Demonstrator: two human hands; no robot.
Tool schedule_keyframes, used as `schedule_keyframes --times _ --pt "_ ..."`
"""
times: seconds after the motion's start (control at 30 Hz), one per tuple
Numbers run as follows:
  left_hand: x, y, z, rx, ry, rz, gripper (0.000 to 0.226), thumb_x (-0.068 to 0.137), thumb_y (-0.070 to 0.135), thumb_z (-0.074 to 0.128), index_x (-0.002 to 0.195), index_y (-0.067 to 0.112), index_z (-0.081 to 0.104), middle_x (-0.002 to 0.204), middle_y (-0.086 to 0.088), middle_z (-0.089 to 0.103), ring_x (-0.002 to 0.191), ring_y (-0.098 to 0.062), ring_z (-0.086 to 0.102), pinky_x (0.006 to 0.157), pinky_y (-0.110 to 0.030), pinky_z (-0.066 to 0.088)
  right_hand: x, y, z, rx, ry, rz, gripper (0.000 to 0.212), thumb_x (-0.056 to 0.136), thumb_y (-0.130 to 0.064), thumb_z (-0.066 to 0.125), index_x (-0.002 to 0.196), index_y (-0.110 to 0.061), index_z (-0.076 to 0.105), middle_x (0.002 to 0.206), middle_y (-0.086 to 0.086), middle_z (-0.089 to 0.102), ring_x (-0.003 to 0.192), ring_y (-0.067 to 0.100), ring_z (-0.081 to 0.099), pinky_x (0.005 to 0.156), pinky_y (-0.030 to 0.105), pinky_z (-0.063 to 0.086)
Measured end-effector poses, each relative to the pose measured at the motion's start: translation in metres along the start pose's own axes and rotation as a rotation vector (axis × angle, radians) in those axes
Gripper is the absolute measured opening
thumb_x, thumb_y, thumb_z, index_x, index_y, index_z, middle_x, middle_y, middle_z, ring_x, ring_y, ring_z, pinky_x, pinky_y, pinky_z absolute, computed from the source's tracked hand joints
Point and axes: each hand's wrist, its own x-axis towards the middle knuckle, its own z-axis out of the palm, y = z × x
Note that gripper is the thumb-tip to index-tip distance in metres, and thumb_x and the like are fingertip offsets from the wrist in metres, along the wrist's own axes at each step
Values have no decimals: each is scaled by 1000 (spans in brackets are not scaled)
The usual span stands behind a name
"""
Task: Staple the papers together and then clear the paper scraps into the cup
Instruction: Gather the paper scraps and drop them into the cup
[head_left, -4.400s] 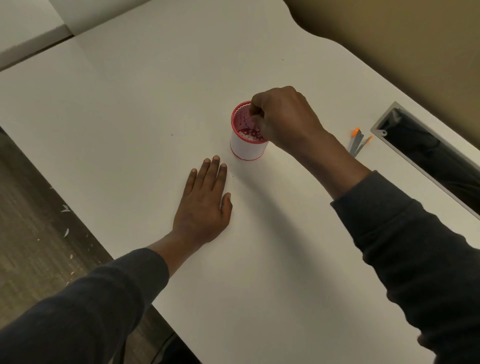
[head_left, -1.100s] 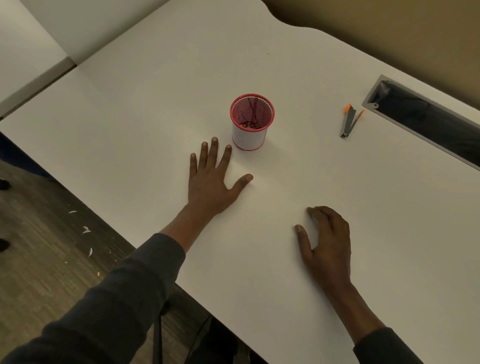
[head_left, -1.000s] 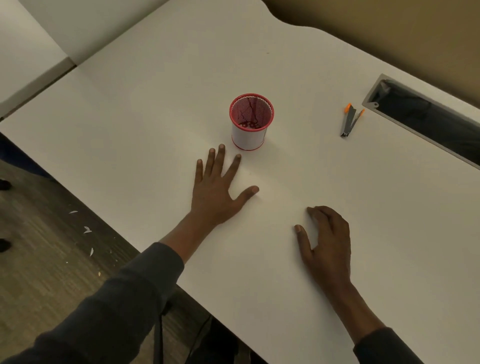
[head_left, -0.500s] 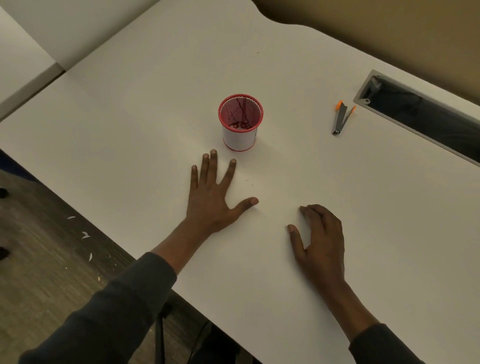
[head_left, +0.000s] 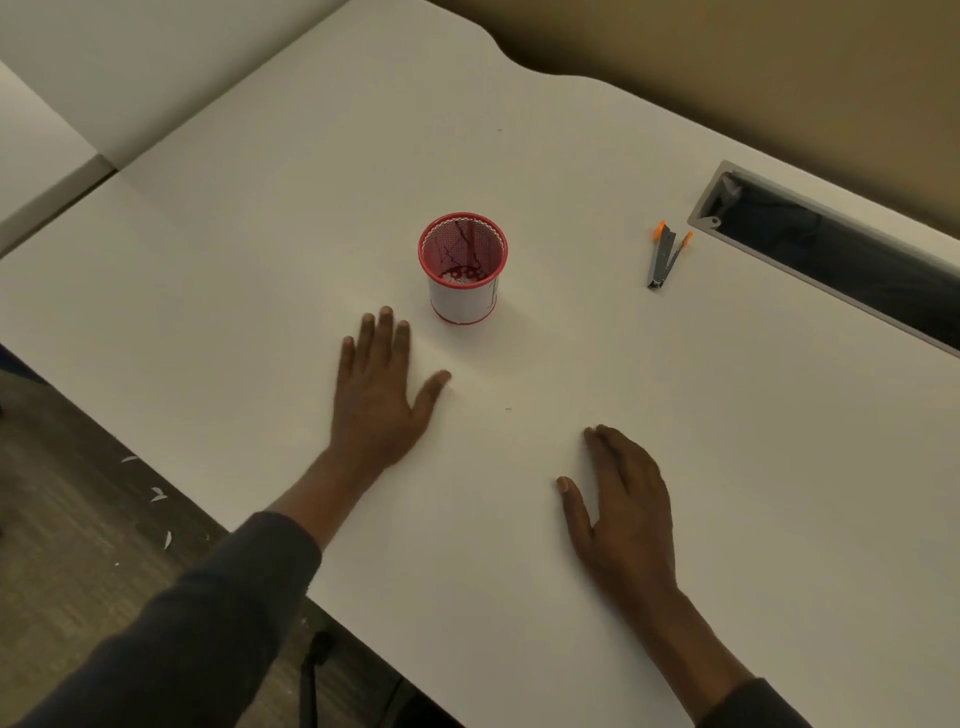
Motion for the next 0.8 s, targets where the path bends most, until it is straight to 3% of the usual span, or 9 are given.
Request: schedule_keyframes --times 0.17,0.4,0.5,0.57,0.67,0.8 --pt "8 -6 6 11 10 -17 73 101 53 27 160 12 22 170 -9 12 158 -27 7 127 -49 12 -14 -26 8 -129 -185 -14 91 96 -67 30 158 -4 5 167 12 -5 154 28 -6 124 44 2" --pt "9 -7 7 15 -5 -30 71 101 52 24 162 16 16 171 -5 7 158 -23 2 128 -48 11 37 -70 28 -68 -251 -81 94 94 -73 16 157 -8 -9 165 8 -20 152 23 -21 123 42 -4" --pt "9 -7 6 21 -5 -35 71 101 51 26 162 16 16 171 -5 7 158 -23 2 128 -49 11 56 -70 26 24 -255 -132 83 99 -63 24 159 -11 1 167 5 -8 154 19 -9 126 35 1" --pt "10 -6 6 28 -8 -43 71 100 51 26 162 17 15 171 -4 6 158 -22 2 128 -48 11 73 -68 23 28 -222 -157 74 100 -54 34 158 -10 18 166 7 15 154 20 12 123 30 9" --pt "10 -6 5 46 -20 -49 72 100 52 24 162 18 13 171 -4 5 158 -22 1 128 -48 11 104 -74 22 7 -213 -262 61 99 -42 42 149 -6 41 153 12 44 142 26 40 117 33 25" --pt "10 -6 5 46 -7 -40 71 100 52 26 162 17 17 171 -5 9 158 -24 6 128 -48 14 134 -91 26 -52 -301 -388 59 99 -37 43 148 -4 41 152 15 44 141 29 41 117 34 27"
